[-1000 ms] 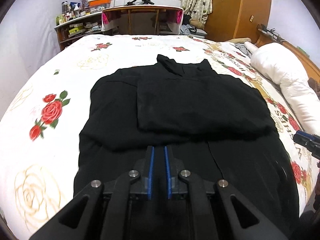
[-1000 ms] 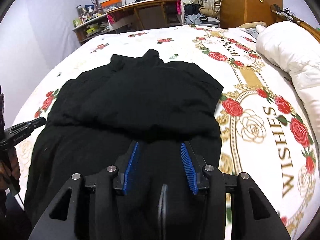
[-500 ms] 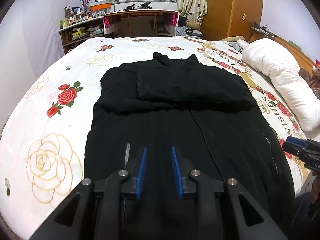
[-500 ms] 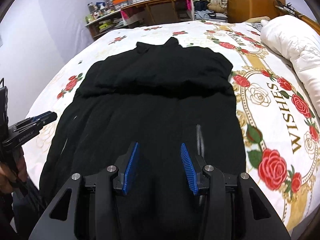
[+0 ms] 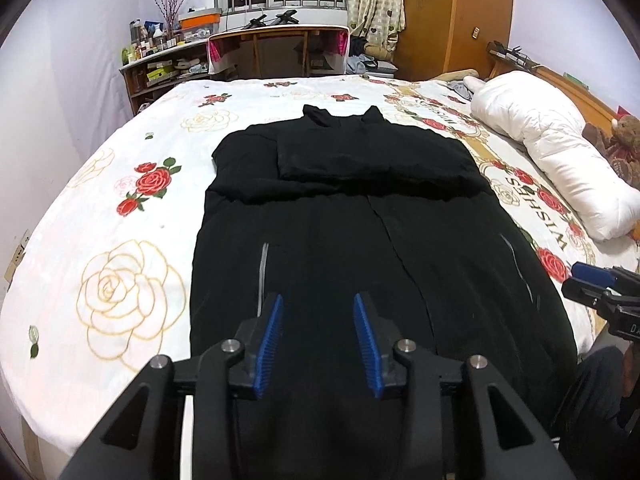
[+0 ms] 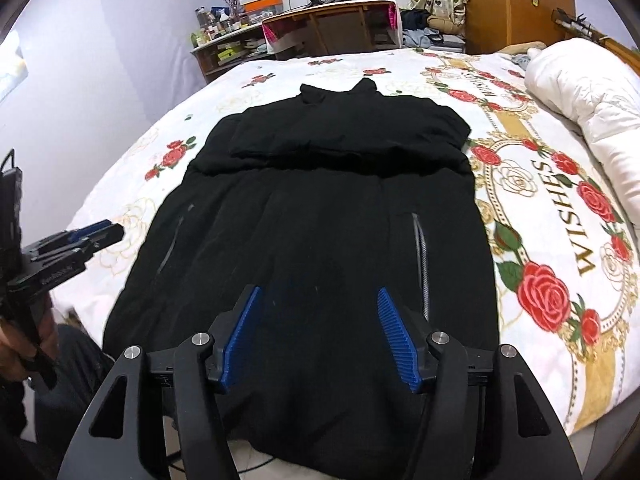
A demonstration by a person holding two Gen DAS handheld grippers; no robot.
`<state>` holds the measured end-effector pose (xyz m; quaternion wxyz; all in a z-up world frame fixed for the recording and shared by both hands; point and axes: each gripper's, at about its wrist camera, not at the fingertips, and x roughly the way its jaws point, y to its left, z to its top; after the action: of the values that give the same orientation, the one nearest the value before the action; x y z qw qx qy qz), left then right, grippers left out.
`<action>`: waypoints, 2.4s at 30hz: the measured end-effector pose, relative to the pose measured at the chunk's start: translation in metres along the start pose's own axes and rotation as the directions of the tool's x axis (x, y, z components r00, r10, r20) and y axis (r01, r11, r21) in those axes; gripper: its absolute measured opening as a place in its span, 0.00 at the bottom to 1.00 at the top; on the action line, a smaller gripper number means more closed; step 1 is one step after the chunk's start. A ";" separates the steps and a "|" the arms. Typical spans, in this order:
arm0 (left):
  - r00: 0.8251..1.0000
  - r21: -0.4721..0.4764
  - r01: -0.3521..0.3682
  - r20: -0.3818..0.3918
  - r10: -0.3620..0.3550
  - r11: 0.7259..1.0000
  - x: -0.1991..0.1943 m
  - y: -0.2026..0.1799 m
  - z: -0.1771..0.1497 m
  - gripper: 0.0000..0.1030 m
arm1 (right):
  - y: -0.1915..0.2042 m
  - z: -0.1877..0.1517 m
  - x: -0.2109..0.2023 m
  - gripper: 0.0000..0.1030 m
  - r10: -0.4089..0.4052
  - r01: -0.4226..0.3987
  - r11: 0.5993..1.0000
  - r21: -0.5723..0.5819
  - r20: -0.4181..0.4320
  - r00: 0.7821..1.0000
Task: Fold large clothes
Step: 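Open both tools and lift them off the folded coat, then grasp the coat hem with both tools side by side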
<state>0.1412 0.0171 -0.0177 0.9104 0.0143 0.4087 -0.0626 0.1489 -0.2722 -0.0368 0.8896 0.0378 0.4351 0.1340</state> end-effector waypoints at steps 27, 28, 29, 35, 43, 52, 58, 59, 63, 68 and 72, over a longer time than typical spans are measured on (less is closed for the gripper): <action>0.966 -0.185 -0.141 -0.240 0.094 0.973 0.059 0.092 -0.097 0.57 | -0.115 -0.077 0.028 0.67 -0.084 0.164 0.932 0.322 -0.248 0.965; 0.966 -0.194 -0.137 -0.242 0.088 0.971 0.060 0.093 -0.099 0.59 | -0.119 -0.080 0.032 0.67 -0.075 0.169 0.925 0.339 -0.273 0.959; 0.967 -0.200 -0.133 -0.242 0.083 0.971 0.061 0.094 -0.101 0.60 | -0.122 -0.083 0.035 0.67 -0.067 0.173 0.920 0.352 -0.295 0.953; 0.969 -0.210 -0.081 -0.244 0.028 0.974 0.064 0.091 -0.112 0.60 | -0.120 -0.086 0.042 0.68 -0.036 0.159 0.921 0.356 -0.328 0.944; 0.969 -0.152 -0.074 -0.244 0.035 0.986 0.066 0.077 -0.113 0.45 | -0.120 -0.089 0.052 0.65 -0.021 0.166 0.921 0.353 -0.379 0.925; 0.971 -0.101 -0.092 -0.228 0.067 0.991 0.046 0.059 -0.097 0.14 | -0.105 -0.083 0.025 0.24 0.035 0.065 0.943 0.327 -0.289 0.957; 0.987 -0.124 -0.058 -0.158 0.038 0.991 0.016 0.068 -0.075 0.13 | -0.106 -0.059 -0.006 0.21 0.084 -0.018 0.949 0.315 -0.196 0.977; 0.989 -0.135 -0.052 -0.145 0.032 0.989 0.014 0.073 -0.070 0.13 | -0.108 -0.053 -0.008 0.21 0.092 -0.030 0.948 0.317 -0.182 0.979; 0.997 -0.185 -0.012 -0.076 -0.002 0.983 0.000 0.088 -0.048 0.13 | -0.110 -0.031 -0.031 0.20 0.132 -0.096 0.943 0.320 -0.092 0.987; 0.999 -0.212 0.029 0.026 -0.024 0.977 -0.022 0.105 -0.011 0.13 | -0.108 0.004 -0.043 0.20 0.148 -0.140 0.938 0.317 -0.002 0.989; 0.995 -0.231 0.058 0.090 -0.038 0.971 -0.029 0.113 0.019 0.13 | -0.110 0.032 -0.051 0.20 0.151 -0.160 0.940 0.302 0.052 0.987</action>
<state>0.1504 0.1310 0.0142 0.9205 -0.1054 0.3745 -0.0367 0.1668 -0.3901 0.0014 0.8657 0.2108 0.4337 0.1344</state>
